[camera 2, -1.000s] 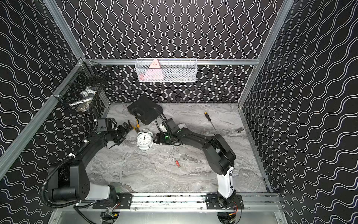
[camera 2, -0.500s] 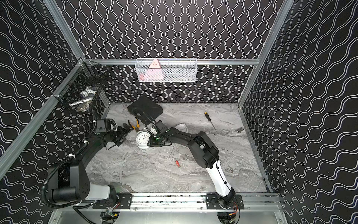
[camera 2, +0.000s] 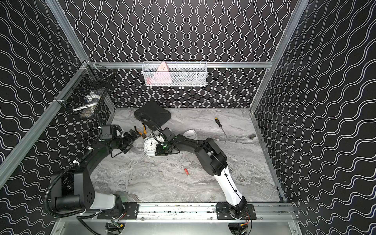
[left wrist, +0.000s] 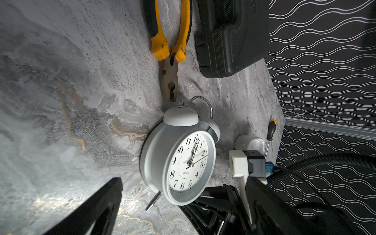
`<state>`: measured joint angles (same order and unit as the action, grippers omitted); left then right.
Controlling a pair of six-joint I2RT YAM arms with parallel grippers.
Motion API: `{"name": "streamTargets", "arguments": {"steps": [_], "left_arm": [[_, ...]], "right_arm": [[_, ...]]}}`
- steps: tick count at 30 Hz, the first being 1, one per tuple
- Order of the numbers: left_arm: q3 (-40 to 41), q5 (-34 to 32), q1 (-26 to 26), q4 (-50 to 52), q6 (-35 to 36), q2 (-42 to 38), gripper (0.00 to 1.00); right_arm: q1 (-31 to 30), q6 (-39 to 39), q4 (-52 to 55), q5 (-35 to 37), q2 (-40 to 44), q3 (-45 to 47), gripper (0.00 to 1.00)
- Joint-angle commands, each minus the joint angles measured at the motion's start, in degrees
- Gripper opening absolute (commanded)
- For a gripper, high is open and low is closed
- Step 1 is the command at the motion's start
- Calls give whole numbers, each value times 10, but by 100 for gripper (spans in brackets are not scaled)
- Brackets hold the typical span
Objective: Insert the battery into the alarm
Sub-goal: Adjust the alarm at the center of the board.
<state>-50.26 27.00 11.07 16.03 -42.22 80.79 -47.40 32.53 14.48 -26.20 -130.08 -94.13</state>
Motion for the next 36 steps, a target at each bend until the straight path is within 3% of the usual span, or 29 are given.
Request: {"name": "streamTargets", "arguments": {"steps": [1, 3, 9, 12, 18, 26, 36], "left_arm": [[1, 6, 1, -3, 12, 0, 99], [4, 5, 1, -2, 13, -1, 99], [44, 10, -9, -39, -9, -18, 99], [66, 14, -44, -79, -31, -20, 99], [159, 8, -132, -252, -168, -22, 99], [225, -3, -179, -480, -285, 32, 99], [227, 3, -211, -579, -343, 111, 99]], "right_arm": [[1, -6, -4, 8, 0, 0, 6], [1, -12, -8, 11, 9, 7, 0], [4, -30, -36, 42, 68, 69, 0], [12, -24, -67, 44, 103, 117, 0], [34, -4, -105, 18, 138, 189, 0], [49, 37, -165, -33, 183, 245, 0], [55, 58, -185, -53, 189, 258, 0]]}}
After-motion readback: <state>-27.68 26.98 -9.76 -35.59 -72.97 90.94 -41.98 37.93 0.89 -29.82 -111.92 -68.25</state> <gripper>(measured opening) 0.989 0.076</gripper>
